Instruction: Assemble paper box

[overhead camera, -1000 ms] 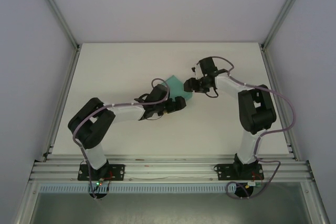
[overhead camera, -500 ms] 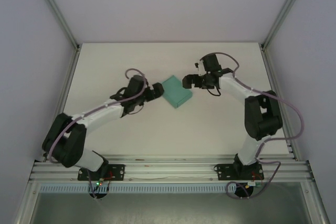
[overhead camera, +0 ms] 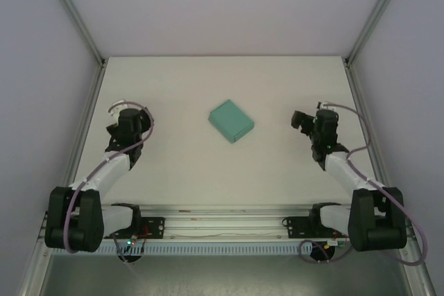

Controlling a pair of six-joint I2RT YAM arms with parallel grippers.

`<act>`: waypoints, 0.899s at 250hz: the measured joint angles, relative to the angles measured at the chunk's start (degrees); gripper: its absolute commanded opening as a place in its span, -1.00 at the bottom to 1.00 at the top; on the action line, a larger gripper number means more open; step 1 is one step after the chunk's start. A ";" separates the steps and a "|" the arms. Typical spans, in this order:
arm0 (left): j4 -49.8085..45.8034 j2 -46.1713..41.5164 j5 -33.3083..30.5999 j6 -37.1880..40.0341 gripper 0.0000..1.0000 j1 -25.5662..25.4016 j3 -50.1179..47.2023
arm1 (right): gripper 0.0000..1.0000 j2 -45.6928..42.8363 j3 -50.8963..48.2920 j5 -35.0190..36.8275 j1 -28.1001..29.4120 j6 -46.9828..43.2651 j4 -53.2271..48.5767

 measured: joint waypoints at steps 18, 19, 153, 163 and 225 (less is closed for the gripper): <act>6.71 4.31 0.42 2.69 1.00 2.01 -3.39 | 1.00 2.64 -4.66 2.25 -1.14 -0.68 7.39; 7.04 4.55 0.46 2.84 1.00 2.08 -3.54 | 1.00 2.84 -4.83 2.25 -1.20 -0.63 7.69; 42.25 17.64 11.06 13.81 1.00 2.21 -13.55 | 0.99 18.62 -4.50 -2.75 -3.58 -2.14 30.42; 42.88 17.66 11.23 13.92 1.00 2.21 -13.09 | 0.99 18.62 -4.50 -2.75 -3.58 -2.14 30.27; 43.95 17.31 11.74 13.99 1.00 2.19 -11.52 | 0.99 18.62 -4.50 -2.75 -3.58 -2.14 30.27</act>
